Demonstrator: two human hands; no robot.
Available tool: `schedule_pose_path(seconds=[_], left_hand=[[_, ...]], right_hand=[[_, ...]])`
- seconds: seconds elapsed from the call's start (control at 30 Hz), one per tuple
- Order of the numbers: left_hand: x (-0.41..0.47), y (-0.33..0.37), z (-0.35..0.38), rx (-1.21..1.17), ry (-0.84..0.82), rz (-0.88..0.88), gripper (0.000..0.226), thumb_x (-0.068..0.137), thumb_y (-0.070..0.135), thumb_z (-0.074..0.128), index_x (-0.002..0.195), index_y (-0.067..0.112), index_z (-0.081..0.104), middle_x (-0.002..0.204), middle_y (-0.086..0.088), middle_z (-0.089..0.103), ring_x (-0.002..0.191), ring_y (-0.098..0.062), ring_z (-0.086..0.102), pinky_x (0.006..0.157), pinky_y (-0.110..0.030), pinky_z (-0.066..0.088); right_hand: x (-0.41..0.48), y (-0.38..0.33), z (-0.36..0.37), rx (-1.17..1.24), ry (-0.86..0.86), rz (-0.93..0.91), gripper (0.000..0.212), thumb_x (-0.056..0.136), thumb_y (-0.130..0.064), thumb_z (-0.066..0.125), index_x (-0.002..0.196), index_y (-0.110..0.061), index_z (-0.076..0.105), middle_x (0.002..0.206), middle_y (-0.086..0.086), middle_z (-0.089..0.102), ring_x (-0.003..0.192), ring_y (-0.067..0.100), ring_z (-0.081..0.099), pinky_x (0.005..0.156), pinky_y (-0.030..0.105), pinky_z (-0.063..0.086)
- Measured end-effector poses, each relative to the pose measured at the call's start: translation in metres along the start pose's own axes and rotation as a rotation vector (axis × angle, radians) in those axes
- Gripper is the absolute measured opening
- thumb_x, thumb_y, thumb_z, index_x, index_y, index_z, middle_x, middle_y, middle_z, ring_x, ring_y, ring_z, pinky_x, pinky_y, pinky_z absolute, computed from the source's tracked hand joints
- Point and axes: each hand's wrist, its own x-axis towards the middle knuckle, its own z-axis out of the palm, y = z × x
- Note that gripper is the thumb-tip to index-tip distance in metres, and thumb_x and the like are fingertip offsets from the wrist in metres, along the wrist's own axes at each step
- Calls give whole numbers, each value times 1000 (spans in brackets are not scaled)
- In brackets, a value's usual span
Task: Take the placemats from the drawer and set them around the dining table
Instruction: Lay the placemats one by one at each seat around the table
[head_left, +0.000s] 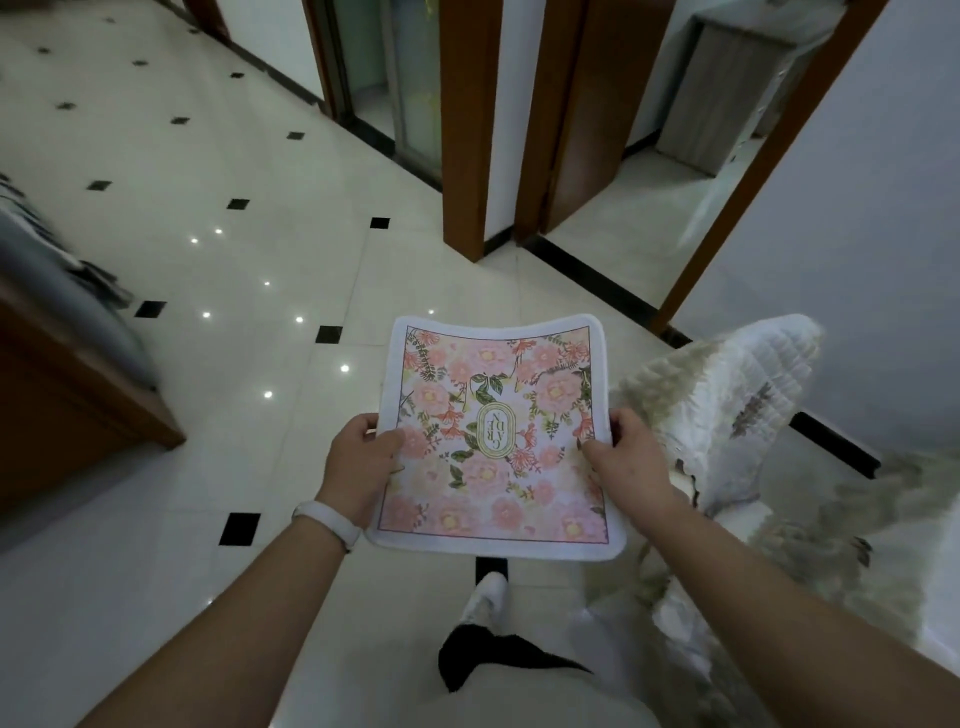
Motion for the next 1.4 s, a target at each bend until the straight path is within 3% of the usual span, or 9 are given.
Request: schedule_pose_path(seconds=[0.13, 0.33, 0.67, 0.9, 1.07, 1.17, 1.3, 1.4], left_hand=[[51, 40, 11, 40, 12, 8, 13, 87, 19, 68, 99, 19, 67, 90, -6, 72, 74, -22, 71, 51, -27, 56], [124, 94, 42, 86, 12, 67, 8, 87, 20, 66, 94, 24, 65, 87, -2, 71, 66, -18, 68, 45, -20, 51], [232, 129, 140, 143, -204, 38, 12, 86, 19, 66, 97, 23, 67, 91, -5, 73, 77, -24, 71, 59, -32, 58], [335, 164, 242, 195, -456, 70, 9, 88, 11, 64, 94, 18, 66, 90, -5, 69, 78, -24, 66, 56, -28, 52], [409, 222, 300, 238, -609, 127, 10, 89, 9, 63, 98, 12, 65, 92, -3, 68, 79, -18, 64, 51, -17, 50], [451, 254, 335, 259, -709, 155, 9, 89, 11, 63, 96, 17, 65, 93, -1, 68, 82, -18, 65, 53, -20, 50], [479, 271, 378, 324, -798, 201, 13, 90, 12, 63, 89, 24, 62, 90, 2, 66, 77, -15, 63, 54, -22, 49], [491, 274, 411, 368, -868, 214, 11, 89, 12, 62, 89, 24, 62, 90, 0, 66, 78, -17, 64, 56, -24, 49]], right_hand=[[62, -24, 9, 68, -8, 24, 18, 91, -21, 62, 108, -24, 56, 95, -8, 68, 77, 9, 69, 53, 20, 50], [145, -56, 7, 112, 3, 62, 17, 92, -21, 61, 107, -22, 54, 98, -2, 67, 82, 18, 70, 69, 39, 61], [222, -44, -29, 169, 192, 215, 14, 93, -20, 60, 105, -24, 54, 93, -4, 67, 77, 15, 69, 55, 26, 56], [301, -43, -47, 156, 398, 361, 16, 92, -22, 59, 106, -26, 54, 93, -11, 66, 72, 5, 67, 44, 13, 46], [359, -70, -54, 177, 572, 431, 14, 92, -23, 61, 105, -24, 55, 93, -8, 67, 72, 7, 66, 50, 22, 50], [390, -79, -59, 240, 681, 467, 11, 92, -22, 60, 100, -27, 56, 88, -3, 68, 71, 19, 69, 59, 42, 60], [408, -81, -59, 294, 734, 539, 12, 91, -22, 59, 100, -29, 55, 88, -1, 69, 69, 18, 68, 61, 40, 58], [424, -78, -67, 317, 782, 566, 11, 92, -19, 60, 101, -25, 57, 90, 3, 69, 76, 24, 70, 67, 47, 60]])
